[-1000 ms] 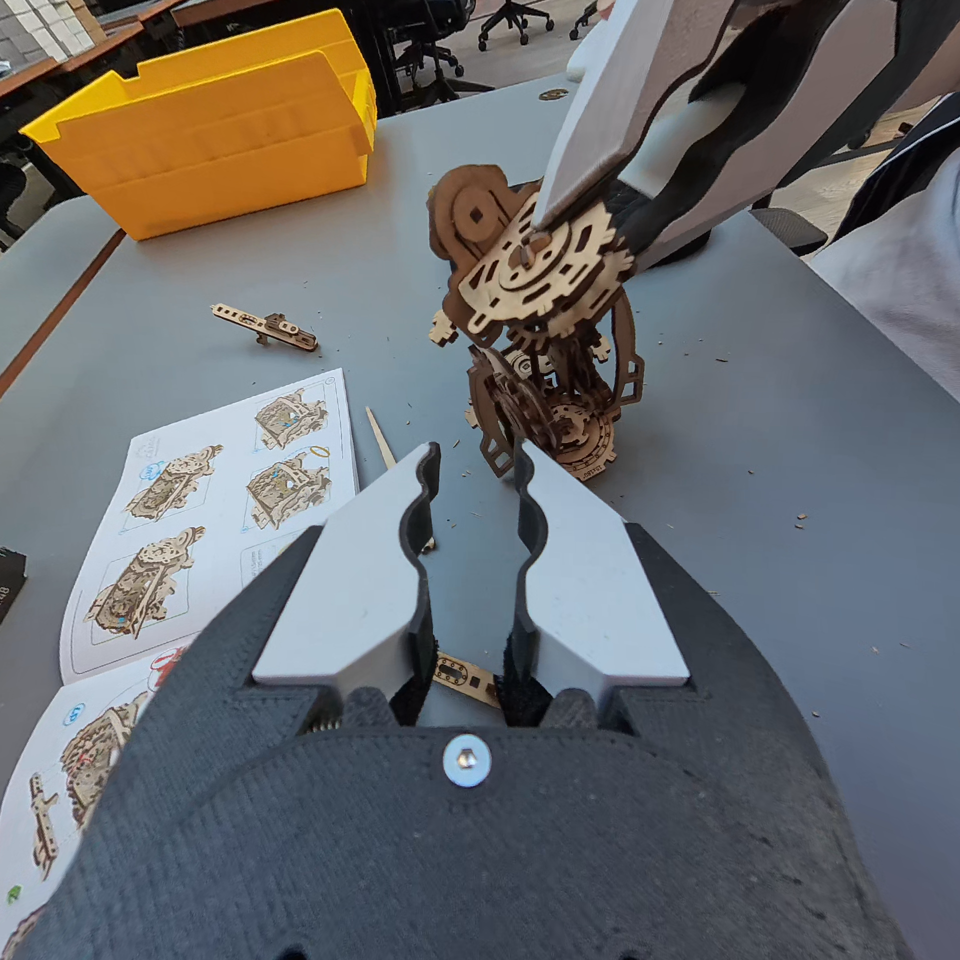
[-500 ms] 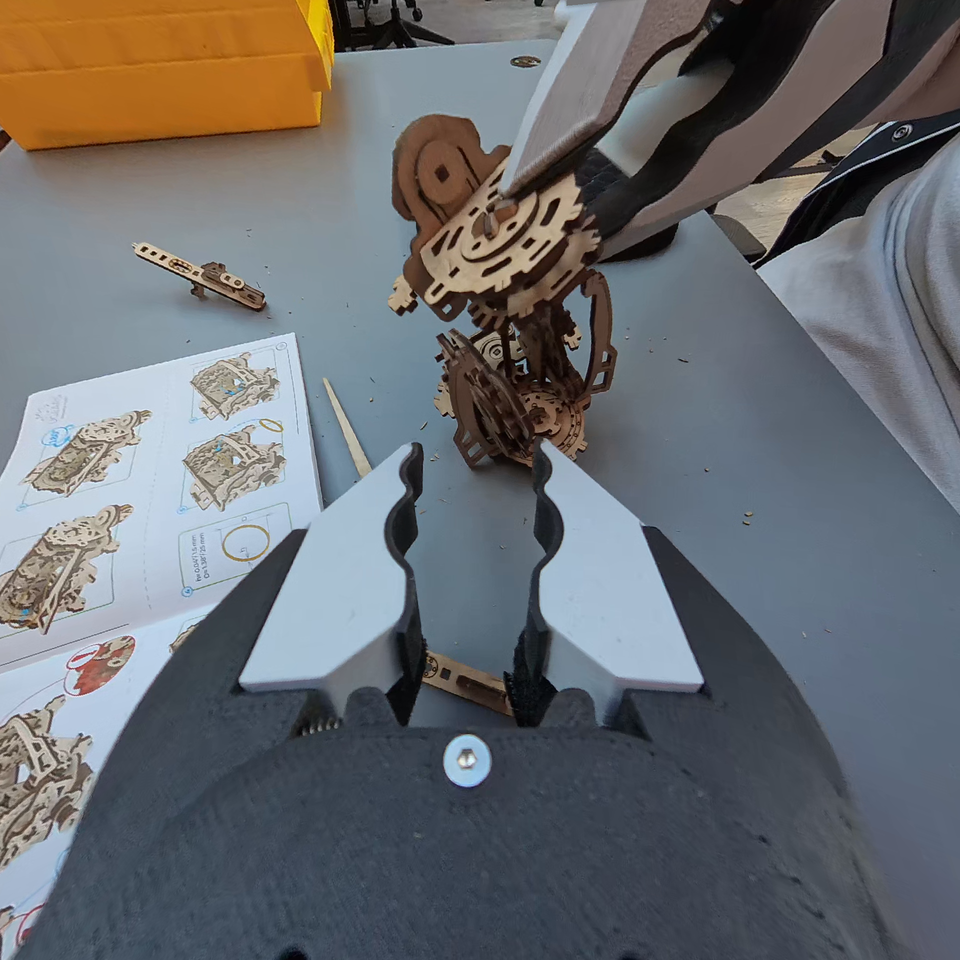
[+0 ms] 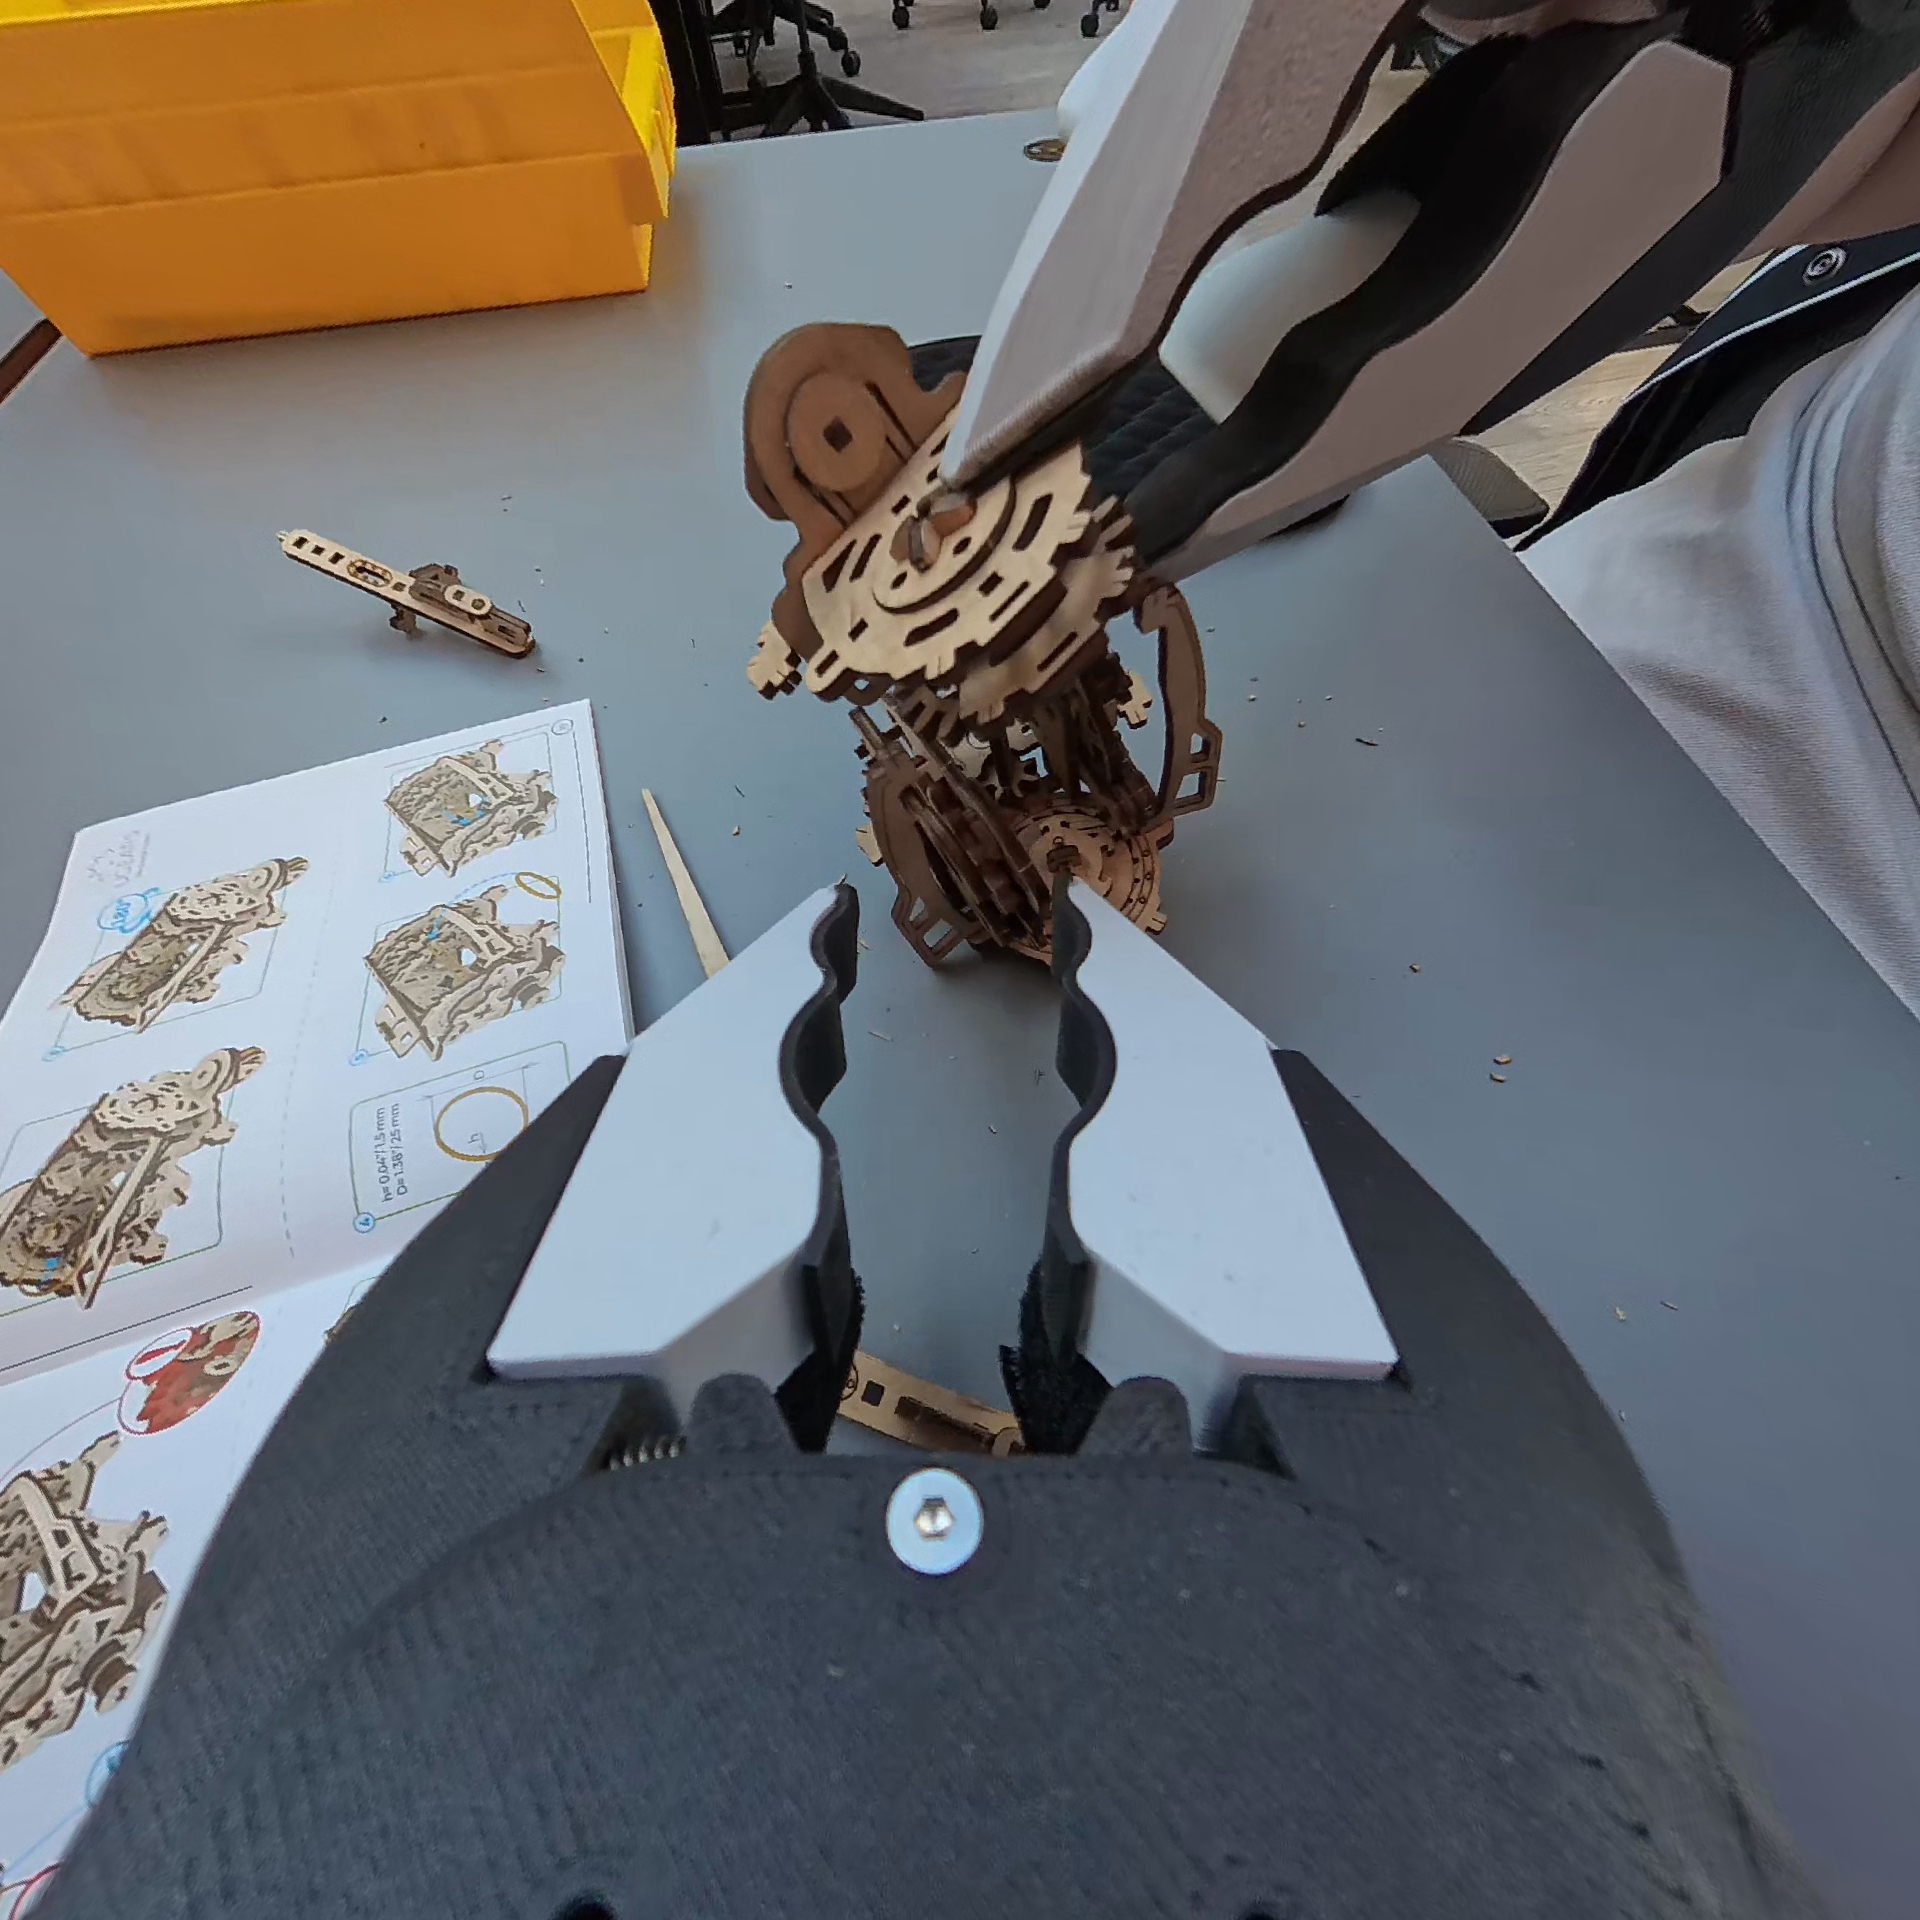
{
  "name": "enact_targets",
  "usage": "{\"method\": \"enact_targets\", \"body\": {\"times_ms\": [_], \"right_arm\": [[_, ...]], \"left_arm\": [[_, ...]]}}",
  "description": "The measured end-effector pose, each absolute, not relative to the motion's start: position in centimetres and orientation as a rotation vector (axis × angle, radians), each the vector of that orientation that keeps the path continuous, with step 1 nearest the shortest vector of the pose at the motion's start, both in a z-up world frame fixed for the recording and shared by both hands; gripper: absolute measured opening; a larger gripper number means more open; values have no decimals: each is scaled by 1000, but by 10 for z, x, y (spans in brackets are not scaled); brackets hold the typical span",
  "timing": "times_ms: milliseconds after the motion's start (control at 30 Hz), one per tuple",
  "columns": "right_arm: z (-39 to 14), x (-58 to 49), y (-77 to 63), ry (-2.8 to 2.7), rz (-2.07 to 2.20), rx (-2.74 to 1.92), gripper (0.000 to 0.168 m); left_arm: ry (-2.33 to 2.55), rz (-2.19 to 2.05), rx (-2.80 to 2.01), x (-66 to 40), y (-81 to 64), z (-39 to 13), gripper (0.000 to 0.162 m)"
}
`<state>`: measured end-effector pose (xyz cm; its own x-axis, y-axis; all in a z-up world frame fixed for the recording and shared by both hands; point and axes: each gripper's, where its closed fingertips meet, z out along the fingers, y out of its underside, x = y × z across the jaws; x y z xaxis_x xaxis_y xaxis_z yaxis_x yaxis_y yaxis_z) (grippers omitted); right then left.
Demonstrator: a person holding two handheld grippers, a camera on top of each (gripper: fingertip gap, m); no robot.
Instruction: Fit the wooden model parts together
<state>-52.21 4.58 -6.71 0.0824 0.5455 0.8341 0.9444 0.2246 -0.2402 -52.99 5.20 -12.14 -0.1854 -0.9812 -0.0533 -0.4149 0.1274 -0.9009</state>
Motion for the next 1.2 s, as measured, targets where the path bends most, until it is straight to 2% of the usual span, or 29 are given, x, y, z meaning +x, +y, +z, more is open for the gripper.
{"method": "enact_targets", "body": {"times_ms": [667,867,1200], "right_arm": [[-69,-525,50,-1564,-461,-1488,20],[-66,-521,53,-1483,-304,-1573,20],[-64,-517,57,-1393,-214,-1609,20]], "left_arm": [[1706,-1008,-1358,-528,51,-122,31],[1723,-995,-1423,-526,50,-129,48],[1730,-958,-1499,-523,54,-138,31]]}}
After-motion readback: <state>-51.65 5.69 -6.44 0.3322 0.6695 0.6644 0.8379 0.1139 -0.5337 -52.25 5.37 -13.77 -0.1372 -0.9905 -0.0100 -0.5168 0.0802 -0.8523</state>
